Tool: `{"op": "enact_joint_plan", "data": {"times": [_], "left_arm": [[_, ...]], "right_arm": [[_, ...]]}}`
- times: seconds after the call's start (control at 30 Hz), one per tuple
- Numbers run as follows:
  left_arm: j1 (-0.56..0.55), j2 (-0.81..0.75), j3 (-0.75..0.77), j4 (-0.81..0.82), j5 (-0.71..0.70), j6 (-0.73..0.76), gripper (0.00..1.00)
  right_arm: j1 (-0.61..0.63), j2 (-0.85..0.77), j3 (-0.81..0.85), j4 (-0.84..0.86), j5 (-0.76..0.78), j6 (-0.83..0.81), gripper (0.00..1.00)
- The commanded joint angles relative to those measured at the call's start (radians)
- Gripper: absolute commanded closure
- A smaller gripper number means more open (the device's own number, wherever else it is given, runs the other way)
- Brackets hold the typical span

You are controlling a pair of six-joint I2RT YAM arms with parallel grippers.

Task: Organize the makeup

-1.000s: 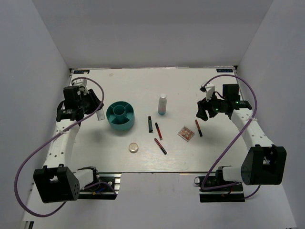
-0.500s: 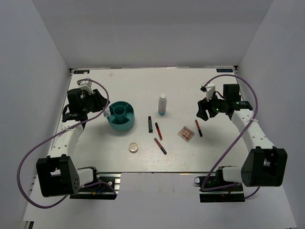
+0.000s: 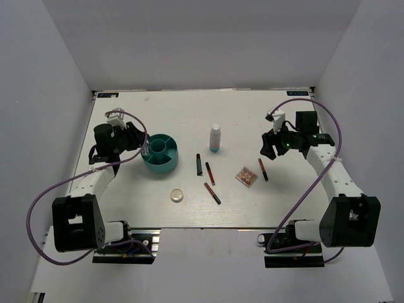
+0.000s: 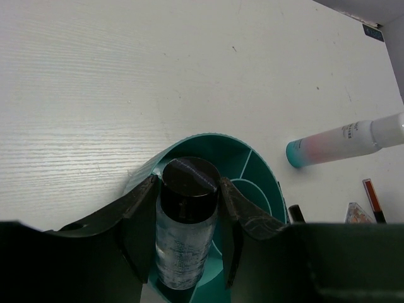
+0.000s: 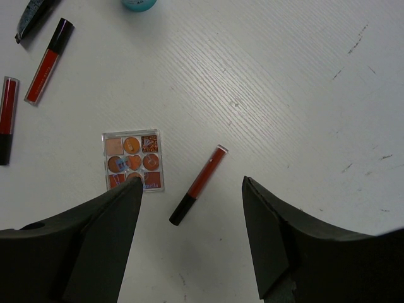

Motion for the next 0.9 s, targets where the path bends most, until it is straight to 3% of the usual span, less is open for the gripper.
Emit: {"op": "enact_joint_plan", "data": {"times": [0.0, 0.17, 0.2, 0.3, 0.53, 0.87], "left_arm": [[-0.004, -0.001, -0.01, 0.105, 0.028, -0.022, 0.9], [-0.014, 0.033, -0.001, 0.09, 0.019, -0.019, 0.73], [-0.014, 0.034, 0.0, 0.081, 0.005, -0.018, 0.58], [-0.014, 0.03, 0.0, 0.075, -0.012, -0.012, 0.43], [-0.014, 0.02, 0.02, 0.056, -0.04, -0.007, 0.34], [-0.014, -0.121, 0.121, -0.068, -0.098, 0.005, 0.36]], "right_arm": [[-0.002, 0.002, 0.005, -0.004, -0.01, 0.005, 0.3], [-0.002, 0.005, 0.011, -0.007, -0.007, 0.004, 0.28], [0.0, 0.007, 0.011, -0.007, -0.007, 0.004, 0.28], [-0.003, 0.01, 0.012, -0.01, -0.004, 0.002, 0.27], [-0.002, 0.016, 0.028, -0.026, -0.021, -0.016, 0.25], [0.003, 0.019, 0.062, -0.062, -0.181, -0.143, 0.24]]}}
